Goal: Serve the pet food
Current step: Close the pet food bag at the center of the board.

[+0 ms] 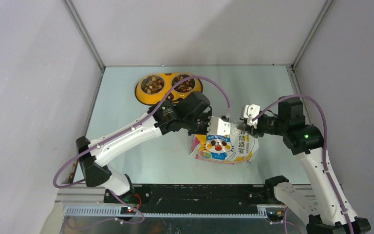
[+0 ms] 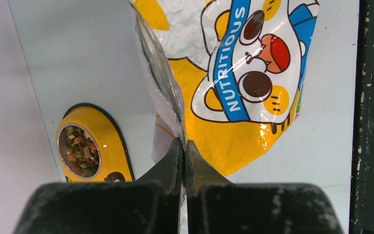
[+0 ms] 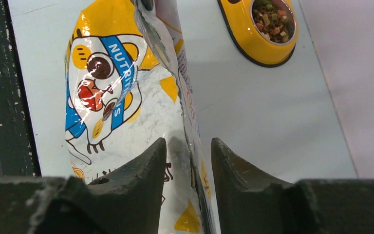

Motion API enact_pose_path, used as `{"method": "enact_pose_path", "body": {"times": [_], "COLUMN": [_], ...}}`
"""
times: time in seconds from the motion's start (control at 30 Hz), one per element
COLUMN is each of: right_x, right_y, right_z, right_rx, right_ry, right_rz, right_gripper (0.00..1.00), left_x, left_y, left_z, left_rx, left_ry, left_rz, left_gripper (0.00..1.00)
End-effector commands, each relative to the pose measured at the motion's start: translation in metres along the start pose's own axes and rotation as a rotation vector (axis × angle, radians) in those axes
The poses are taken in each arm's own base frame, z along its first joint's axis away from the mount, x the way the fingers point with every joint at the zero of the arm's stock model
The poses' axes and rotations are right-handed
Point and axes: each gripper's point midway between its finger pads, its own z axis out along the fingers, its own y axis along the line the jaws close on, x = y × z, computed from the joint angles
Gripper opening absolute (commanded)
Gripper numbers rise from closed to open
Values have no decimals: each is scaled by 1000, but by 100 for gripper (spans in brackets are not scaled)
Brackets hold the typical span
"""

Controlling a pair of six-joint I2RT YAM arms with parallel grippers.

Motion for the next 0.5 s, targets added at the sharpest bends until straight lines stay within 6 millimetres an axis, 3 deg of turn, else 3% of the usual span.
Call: {"method": "enact_pose_path", "body": {"times": [0.0,0.27,0.37,0.47], "right_x": [-3,-8,-10,-9], "right_y": [10,17,12,7], "right_z": [2,7,8,8], "right_rx": [-41,-83,-68,-49], "right_ry": [-48,-107,-118,-112], "right_rz": [-49,-65,-59,-46], "right_gripper": [43,34,17,9], "left_x": [40,38,40,41], "left_y": [-37,-42,-45,-46], "left_z": [-3,-2,-3,-4], "left_rx": [130,163,175,183], "left_ry": [154,147,155,163], "left_rz": [8,8,11,20], "left_gripper": [0,0,0,0]}}
